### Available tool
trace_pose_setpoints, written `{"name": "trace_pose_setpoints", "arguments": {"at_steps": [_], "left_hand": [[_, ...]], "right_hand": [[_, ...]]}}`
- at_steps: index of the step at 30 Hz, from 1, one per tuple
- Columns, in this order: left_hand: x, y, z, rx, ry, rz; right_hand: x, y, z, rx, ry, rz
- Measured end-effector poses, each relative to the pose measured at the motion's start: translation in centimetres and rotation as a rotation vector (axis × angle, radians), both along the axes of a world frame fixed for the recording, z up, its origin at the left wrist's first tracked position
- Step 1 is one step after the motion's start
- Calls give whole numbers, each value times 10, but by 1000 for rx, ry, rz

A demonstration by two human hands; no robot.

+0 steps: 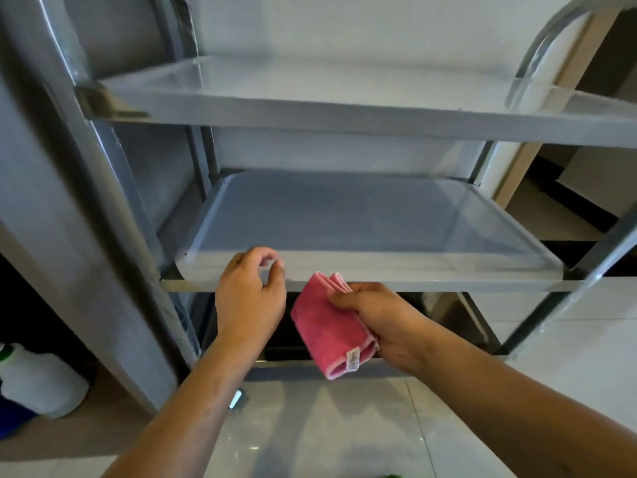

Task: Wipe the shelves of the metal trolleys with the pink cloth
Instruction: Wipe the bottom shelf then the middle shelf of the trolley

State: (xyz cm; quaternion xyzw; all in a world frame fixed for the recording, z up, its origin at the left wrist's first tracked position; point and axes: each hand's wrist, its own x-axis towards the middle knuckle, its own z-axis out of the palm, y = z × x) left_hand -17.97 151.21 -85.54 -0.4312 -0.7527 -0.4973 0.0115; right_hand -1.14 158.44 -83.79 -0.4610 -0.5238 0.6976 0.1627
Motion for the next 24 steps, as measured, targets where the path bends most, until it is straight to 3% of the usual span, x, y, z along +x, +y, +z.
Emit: {"name": "trace_pose_setpoints", "arguments": {"at_steps": [7, 13, 24], "left_hand": [[17, 24, 20, -111, 0, -127], [25, 71, 49, -199, 14, -48], [52, 32, 142, -610, -125, -80]], "right_hand": [[-3, 14, 29, 22, 47, -70], [-20, 58, 56, 84, 71, -108], [10, 36, 129, -242, -73, -148]]}}
